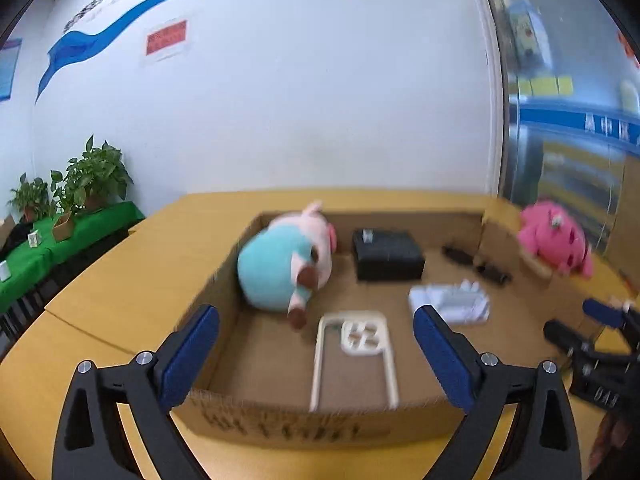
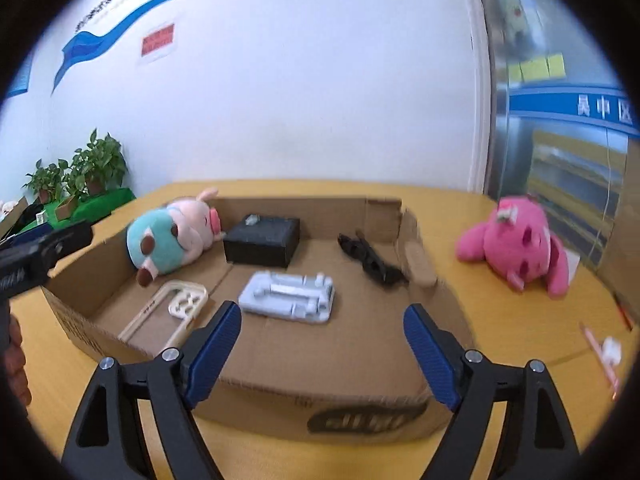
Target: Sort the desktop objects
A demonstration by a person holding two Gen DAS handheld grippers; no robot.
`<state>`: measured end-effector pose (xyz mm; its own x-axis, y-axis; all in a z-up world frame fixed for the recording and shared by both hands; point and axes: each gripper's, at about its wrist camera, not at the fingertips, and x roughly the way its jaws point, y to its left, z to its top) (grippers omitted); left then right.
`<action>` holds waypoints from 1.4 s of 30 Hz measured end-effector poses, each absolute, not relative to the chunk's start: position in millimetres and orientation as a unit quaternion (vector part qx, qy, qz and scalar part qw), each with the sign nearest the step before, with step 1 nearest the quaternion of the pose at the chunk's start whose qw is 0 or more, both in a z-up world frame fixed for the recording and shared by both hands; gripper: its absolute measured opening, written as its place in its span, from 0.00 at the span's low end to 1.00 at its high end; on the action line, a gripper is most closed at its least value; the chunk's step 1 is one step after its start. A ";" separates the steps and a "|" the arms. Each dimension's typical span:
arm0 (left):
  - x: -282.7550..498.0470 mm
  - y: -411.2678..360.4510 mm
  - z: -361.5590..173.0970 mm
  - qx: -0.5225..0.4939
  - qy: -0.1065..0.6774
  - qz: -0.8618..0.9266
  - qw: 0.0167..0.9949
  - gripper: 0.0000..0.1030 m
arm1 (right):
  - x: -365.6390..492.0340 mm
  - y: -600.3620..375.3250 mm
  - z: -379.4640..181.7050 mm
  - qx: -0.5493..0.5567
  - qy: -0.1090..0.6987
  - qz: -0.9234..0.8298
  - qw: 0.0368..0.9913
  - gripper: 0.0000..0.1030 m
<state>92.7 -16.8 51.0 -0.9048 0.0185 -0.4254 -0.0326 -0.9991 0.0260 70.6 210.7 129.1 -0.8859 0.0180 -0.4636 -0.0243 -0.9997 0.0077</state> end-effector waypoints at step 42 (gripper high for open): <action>88.8 -22.7 21.1 -0.214 0.018 0.976 0.019 1.00 | 70.9 201.2 105.1 -0.219 0.008 0.975 0.029 0.88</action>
<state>88.8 -22.7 21.1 -0.9076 0.0302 -0.4188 -0.0453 -0.9986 0.0262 70.9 201.2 105.1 -0.9021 0.0529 -0.4282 -0.0597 -0.9982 0.0025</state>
